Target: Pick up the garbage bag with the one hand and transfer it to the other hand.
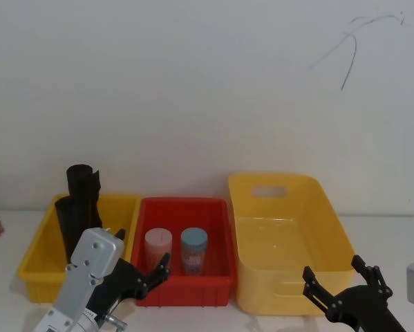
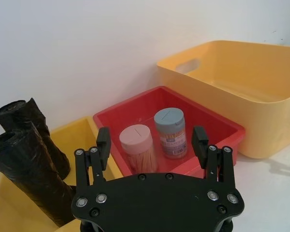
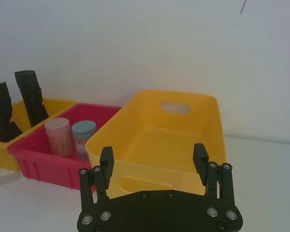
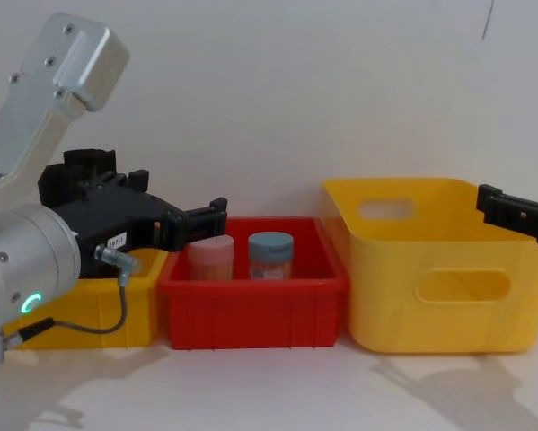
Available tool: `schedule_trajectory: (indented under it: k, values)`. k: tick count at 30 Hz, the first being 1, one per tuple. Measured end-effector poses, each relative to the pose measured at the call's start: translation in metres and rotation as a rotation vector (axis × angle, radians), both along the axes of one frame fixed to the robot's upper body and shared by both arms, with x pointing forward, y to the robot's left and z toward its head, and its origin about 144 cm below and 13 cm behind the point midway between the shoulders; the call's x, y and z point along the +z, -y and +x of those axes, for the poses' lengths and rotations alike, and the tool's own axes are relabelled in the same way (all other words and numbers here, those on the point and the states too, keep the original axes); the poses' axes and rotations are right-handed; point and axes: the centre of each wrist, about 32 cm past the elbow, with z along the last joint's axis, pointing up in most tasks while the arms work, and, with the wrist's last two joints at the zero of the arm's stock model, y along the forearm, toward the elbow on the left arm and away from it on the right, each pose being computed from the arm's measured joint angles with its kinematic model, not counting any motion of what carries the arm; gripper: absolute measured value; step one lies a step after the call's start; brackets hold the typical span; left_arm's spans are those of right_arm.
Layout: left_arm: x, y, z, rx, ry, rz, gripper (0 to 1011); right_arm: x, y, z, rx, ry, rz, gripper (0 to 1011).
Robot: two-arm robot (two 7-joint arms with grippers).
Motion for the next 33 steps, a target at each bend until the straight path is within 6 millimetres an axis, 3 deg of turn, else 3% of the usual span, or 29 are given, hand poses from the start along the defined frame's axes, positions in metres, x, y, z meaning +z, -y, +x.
schedule_trajectory:
  k: [33]
  values:
    - [0.0000, 0.0000, 0.0000, 0.000, 0.000, 0.000, 1002, 0.0000, 0.0000, 0.0000, 0.000, 0.000, 0.000, 1000]
